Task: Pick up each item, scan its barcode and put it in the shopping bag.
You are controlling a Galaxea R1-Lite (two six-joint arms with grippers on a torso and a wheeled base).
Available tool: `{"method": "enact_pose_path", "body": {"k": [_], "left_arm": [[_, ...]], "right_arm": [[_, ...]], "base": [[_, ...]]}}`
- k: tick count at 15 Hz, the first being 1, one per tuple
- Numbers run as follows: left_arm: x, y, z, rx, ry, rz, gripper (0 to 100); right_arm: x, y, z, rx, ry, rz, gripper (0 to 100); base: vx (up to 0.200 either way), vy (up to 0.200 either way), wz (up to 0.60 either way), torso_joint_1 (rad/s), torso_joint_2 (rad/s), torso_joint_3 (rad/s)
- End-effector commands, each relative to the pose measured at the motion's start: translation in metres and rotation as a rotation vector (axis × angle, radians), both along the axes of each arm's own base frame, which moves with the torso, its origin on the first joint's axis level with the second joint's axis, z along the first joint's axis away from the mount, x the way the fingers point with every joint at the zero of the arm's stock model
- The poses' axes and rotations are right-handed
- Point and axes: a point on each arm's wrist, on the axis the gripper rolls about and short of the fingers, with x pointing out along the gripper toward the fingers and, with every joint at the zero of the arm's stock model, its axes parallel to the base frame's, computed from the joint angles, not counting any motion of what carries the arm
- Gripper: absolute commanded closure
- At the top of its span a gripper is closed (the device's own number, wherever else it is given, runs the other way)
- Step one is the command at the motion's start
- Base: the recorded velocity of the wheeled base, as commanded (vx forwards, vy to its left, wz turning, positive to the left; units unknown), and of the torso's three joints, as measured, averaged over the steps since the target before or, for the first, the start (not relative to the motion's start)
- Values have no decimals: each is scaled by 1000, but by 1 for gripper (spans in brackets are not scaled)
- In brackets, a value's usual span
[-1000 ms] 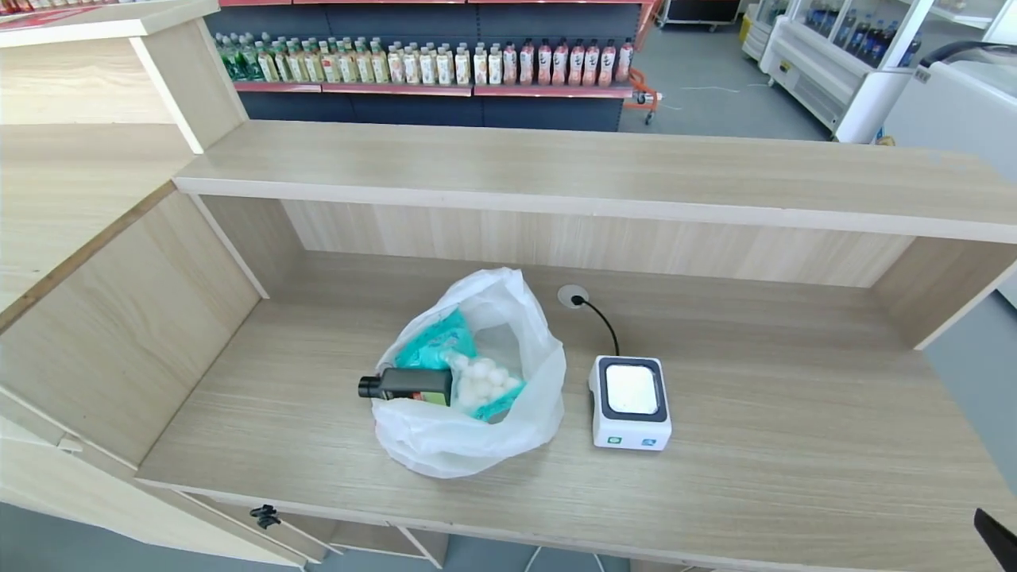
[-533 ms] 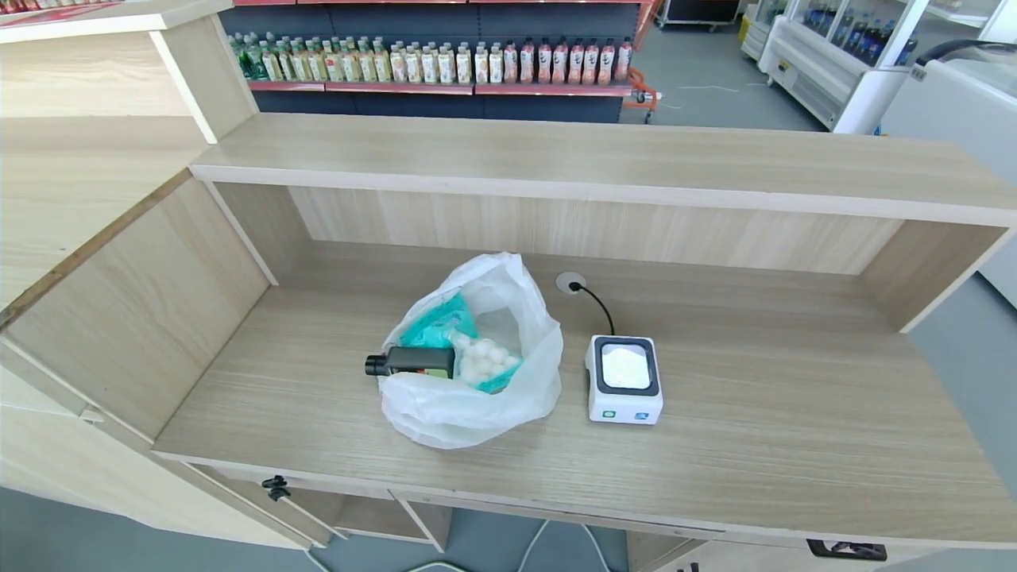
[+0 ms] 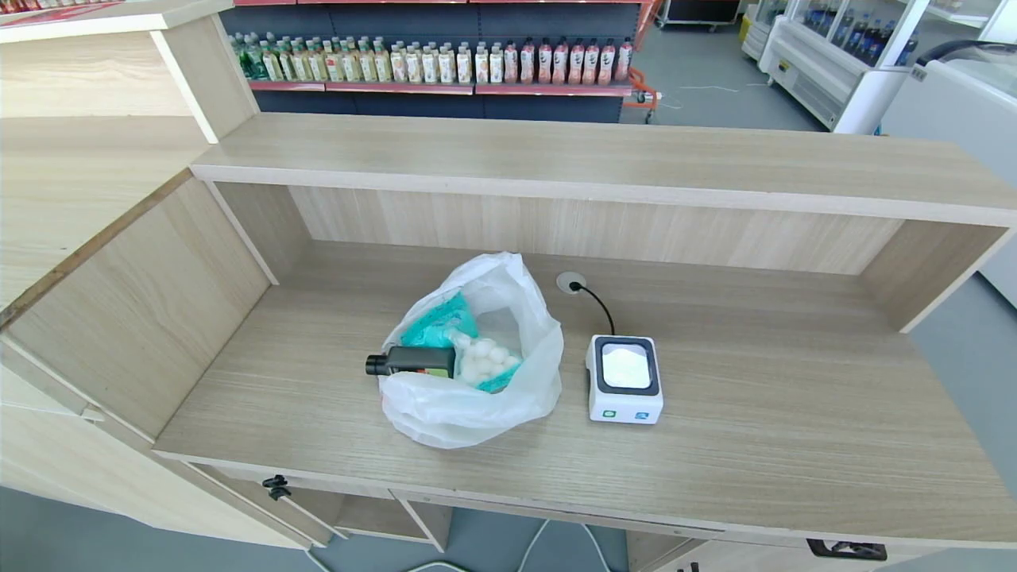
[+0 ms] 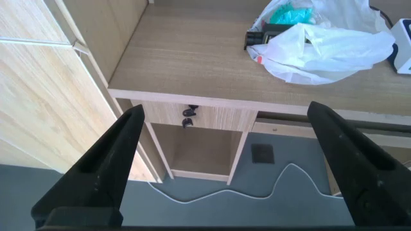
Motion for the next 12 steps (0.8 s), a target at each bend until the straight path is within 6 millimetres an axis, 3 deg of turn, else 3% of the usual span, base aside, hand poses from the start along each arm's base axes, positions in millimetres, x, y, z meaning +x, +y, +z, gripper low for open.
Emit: {"method": "enact_pose_path", "body": {"k": [1, 2, 12], "left_arm": [[0, 0, 0, -2, 0, -1, 0], [0, 0, 0, -4, 0, 0, 0], [0, 0, 0, -5, 0, 2, 0]], "right_arm": [[0, 0, 0, 4, -4, 0, 0], [0, 0, 0, 4, -4, 0, 0], [0, 0, -1, 49, -20, -5, 0]], "base": [[200, 0, 0, 2, -2, 2], [200, 0, 0, -17, -7, 2], [0, 0, 0, 0, 0, 0]]}}
